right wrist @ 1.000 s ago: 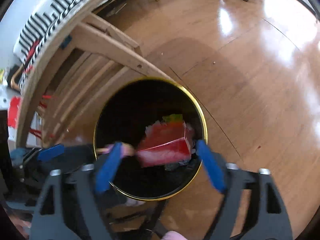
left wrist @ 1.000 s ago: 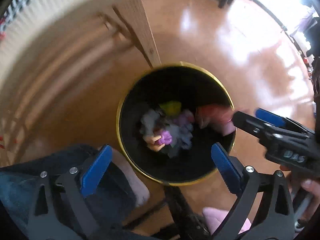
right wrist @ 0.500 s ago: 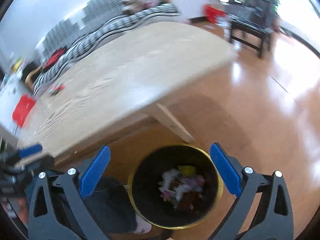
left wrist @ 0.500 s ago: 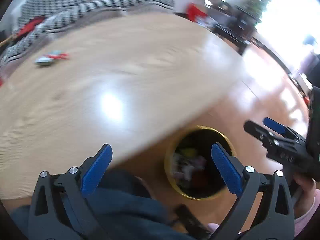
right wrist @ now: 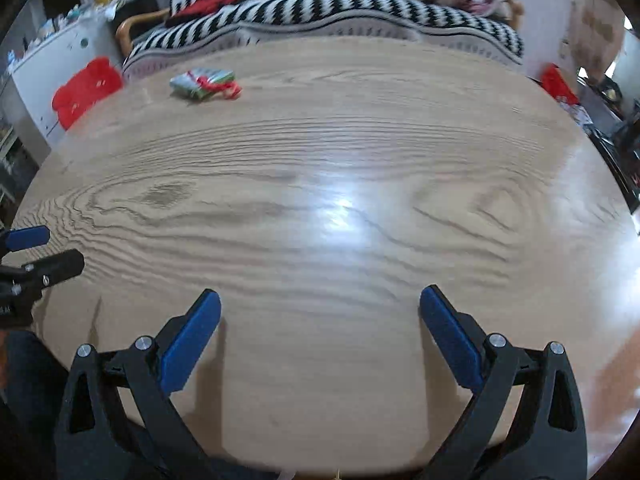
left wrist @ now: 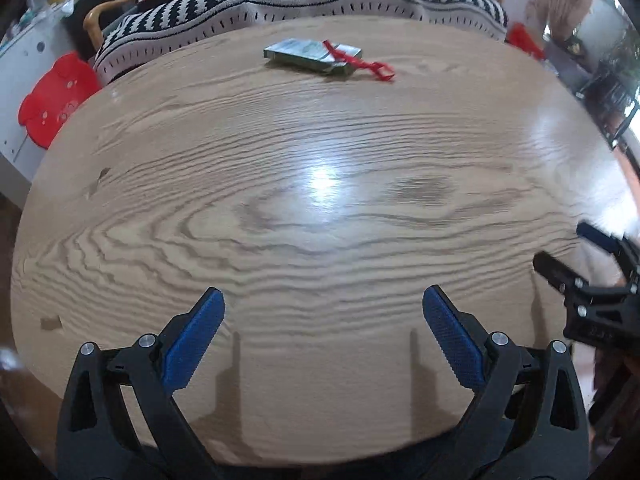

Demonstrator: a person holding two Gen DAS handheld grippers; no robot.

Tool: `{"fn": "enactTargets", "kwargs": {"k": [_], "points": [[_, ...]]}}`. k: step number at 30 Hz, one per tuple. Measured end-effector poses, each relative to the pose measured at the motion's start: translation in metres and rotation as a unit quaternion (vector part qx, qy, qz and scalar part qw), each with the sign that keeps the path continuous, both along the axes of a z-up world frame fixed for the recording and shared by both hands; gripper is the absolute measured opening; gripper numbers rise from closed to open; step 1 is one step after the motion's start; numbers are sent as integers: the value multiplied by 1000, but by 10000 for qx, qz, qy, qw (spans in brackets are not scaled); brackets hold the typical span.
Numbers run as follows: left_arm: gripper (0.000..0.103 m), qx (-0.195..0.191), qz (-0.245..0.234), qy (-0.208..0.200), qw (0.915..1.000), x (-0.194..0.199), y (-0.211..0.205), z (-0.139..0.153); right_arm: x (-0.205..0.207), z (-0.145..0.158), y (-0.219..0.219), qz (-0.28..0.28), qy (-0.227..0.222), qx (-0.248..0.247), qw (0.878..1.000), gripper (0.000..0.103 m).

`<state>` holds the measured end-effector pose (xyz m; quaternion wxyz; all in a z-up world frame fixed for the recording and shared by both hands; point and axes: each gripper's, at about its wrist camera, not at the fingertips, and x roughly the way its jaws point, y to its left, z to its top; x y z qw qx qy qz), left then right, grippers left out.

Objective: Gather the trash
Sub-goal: 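Move both open grippers back to the silver-green card box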

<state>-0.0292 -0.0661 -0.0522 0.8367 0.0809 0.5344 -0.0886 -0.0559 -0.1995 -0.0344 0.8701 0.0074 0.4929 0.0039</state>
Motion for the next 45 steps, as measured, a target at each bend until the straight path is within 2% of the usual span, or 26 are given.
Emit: {"fn": "enactTargets", "kwargs": {"k": [5, 10, 21, 24, 26, 32, 38, 42, 45], "points": [[97, -13, -45, 218, 9998, 20, 5, -17, 38, -5, 21, 354, -45, -105, 9993, 97], [97, -78, -411, 87, 9991, 47, -1, -17, 78, -7, 38, 877, -204, -87, 9959, 97], [97, -129, -681, -113, 9975, 95, 5, -19, 138, -8, 41, 1160, -58, -88, 9932, 97], [97, -163, -950, -247, 9950, 106, 7, -21, 152, -8, 54, 1572, -37, -93, 9875, 98], [97, -158, -1206, -206, 9924, 120, 5, -21, 168, -7, 64, 1851, 72, -109, 9826, 98], [97, -159, -1075, -213, 9938, 147, 15, -20, 216, -6, 92, 2477, 561, -236, 9669, 98], [97, -115, -1068, -145, 9941, 149, 13, -19, 243, -6, 108, 2577, 778, -302, 9626, 97], [97, -107, -1213, -105, 9925, 146, 14, -19, 248, -1, 117, 2604, 759, -281, 9621, 88], [97, -96, -1247, -71, 9921, 144, 16, -19, 249, 1, 119, 2592, 714, -263, 9628, 72]]}}
